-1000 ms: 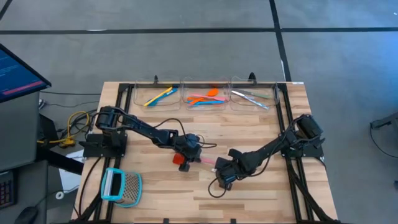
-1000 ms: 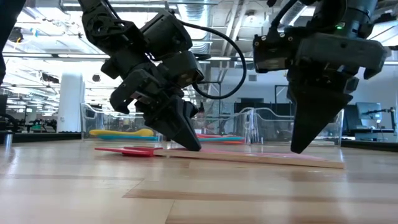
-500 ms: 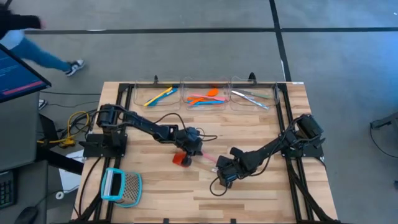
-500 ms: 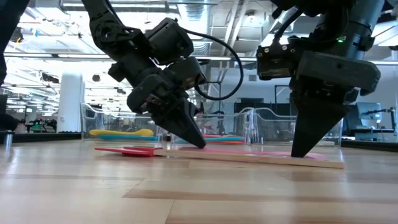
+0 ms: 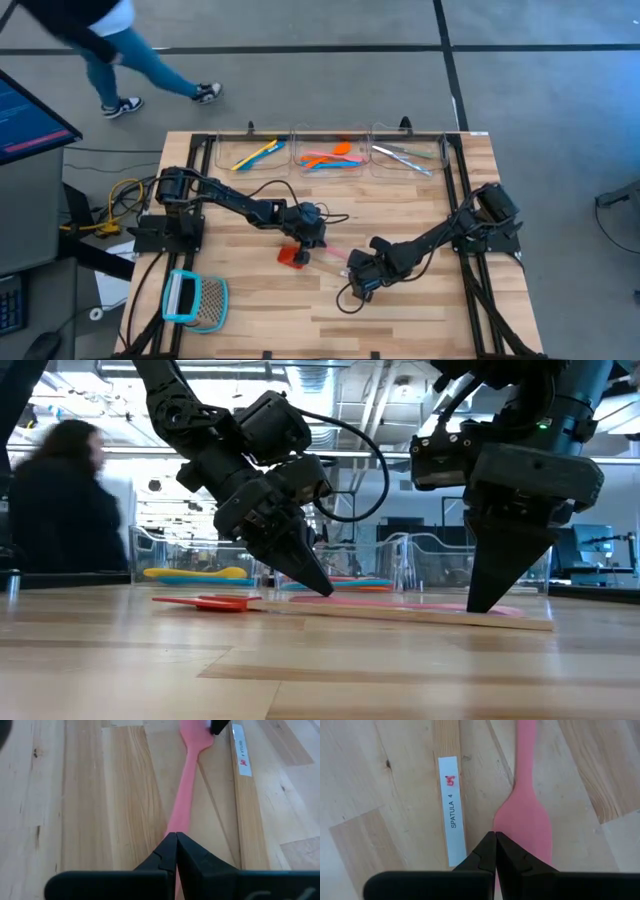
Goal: Pick & Place Kitchen Items
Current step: Put the pink spatula into the middle transparent bin
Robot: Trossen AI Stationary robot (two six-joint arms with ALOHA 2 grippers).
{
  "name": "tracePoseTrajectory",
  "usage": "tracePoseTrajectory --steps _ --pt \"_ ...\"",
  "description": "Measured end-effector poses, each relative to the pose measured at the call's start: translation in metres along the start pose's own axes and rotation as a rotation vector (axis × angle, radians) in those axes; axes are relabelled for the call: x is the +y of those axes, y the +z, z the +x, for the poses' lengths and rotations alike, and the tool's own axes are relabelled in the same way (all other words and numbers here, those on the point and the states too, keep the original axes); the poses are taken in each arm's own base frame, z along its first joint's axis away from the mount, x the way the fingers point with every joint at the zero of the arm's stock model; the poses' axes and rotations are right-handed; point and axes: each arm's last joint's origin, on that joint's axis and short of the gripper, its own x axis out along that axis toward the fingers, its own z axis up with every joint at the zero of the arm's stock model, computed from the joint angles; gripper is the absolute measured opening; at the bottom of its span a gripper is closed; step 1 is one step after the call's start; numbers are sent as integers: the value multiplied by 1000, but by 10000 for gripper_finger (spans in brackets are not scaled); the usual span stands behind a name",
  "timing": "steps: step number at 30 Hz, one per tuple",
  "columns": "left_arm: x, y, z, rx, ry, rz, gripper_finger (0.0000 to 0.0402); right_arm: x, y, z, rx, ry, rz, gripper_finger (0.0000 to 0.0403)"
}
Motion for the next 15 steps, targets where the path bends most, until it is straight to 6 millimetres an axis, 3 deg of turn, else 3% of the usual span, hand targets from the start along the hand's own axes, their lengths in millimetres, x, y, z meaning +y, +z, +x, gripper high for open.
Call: tracePoseTrajectory --steps 7,15 --pt "0 0 0 -1 0 -13 2 3 -2 15 16 -21 3 0" --pt "0 2 -2 -9 1 -9 8 2 -2 13 16 -10 1 0"
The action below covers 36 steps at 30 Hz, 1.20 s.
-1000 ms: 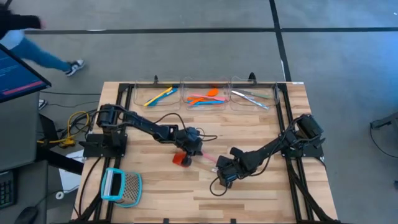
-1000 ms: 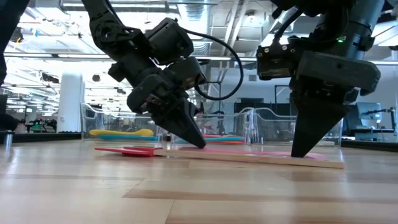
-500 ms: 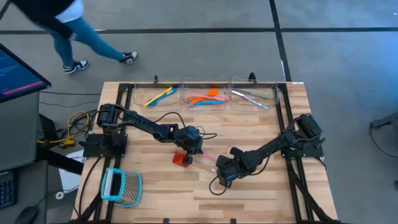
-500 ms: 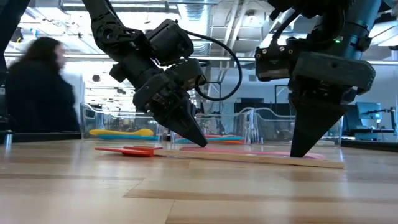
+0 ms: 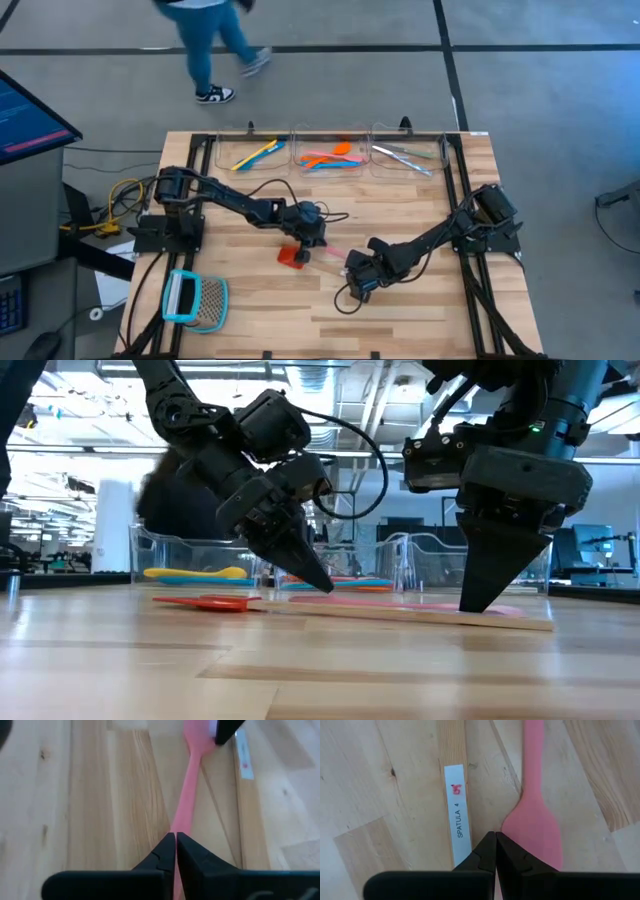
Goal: Pick & Place Kitchen Items
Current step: Put the pink spatula into the middle transparent bin
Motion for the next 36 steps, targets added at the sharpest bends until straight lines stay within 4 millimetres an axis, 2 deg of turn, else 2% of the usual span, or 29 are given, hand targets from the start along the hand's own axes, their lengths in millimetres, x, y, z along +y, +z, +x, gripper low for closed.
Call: tracePoseTrajectory --steps 9,13,22,30,36 --pt "-4 31 -35 -134 10 33 45 0 0 0 1 0 -3 0" --pt "-6 25 -34 -76 -28 23 73 0 0 0 0 1 -2 0" --pt "-3 21 -31 -76 -158 30 135 0 0 0 0 1 -11 0" --pt "25 7 -27 -33 -211 -83 138 2 -2 0 -2 3 -18 0" --pt "28 -6 -14 15 -264 -111 136 2 -2 0 -6 0 -19 0"
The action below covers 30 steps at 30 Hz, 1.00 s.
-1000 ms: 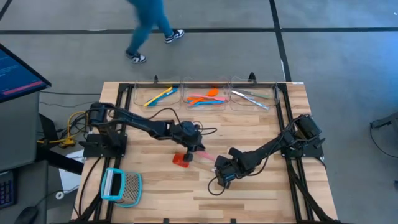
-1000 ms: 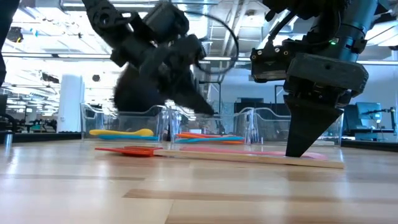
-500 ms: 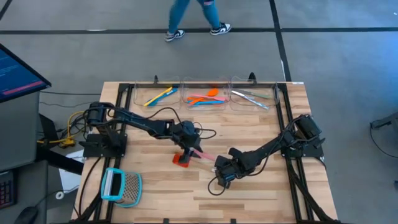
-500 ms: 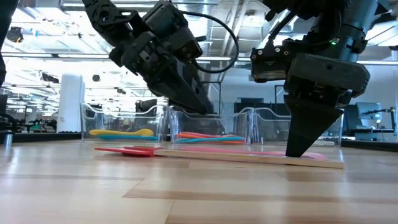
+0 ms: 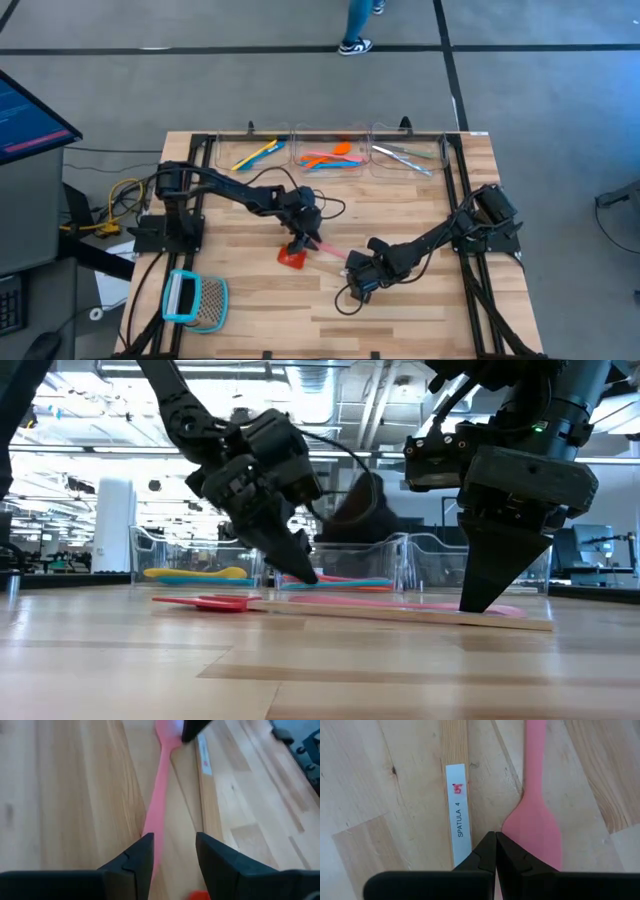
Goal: Pick & Place Kitchen Items
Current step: Put the pink spatula into the middle transparent bin
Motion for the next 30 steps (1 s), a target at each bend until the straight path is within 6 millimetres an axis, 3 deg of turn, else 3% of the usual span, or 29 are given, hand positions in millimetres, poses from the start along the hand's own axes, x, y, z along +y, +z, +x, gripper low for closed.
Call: tracePoseTrajectory --steps 10,22,30 --pt "1 -3 4 8 -8 0 136 0 0 0 -1 2 0 0" --pt "-11 1 10 -9 -19 48 135 0 0 0 0 4 1 0" --pt "-14 -2 17 17 93 59 91 1 0 0 -2 7 1 0"
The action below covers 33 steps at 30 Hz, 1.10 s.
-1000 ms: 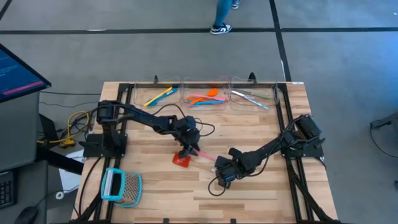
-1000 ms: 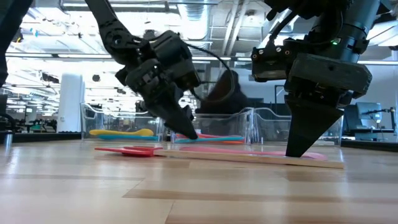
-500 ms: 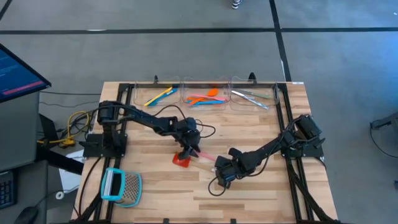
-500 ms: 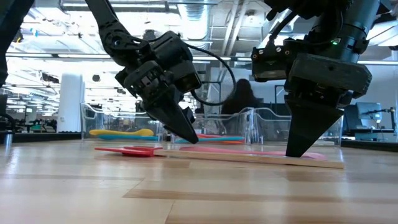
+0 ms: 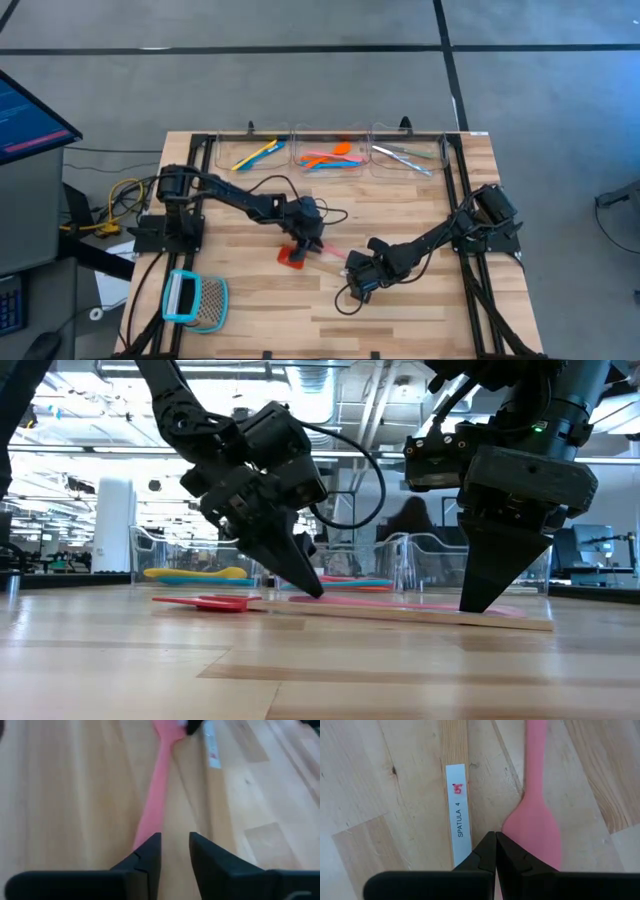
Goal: Pick & Place Kitchen Items
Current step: Put the pink spatula into the middle transparent bin
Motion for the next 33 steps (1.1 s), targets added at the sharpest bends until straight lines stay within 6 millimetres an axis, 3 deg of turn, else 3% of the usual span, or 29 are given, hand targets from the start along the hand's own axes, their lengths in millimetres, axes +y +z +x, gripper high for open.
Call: tracePoseTrajectory --steps 8,14,22,33 --pt "9 -1 -3 -5 38 -26 43 1 0 0 -5 5 -1 0" --pt "7 -17 -4 25 30 -39 7 1 0 0 -6 7 -1 0" --pt "6 -31 -4 26 35 -61 4 1 1 0 -9 11 3 0" --pt "3 -24 -10 -21 53 -33 3 2 1 0 -10 16 4 0"
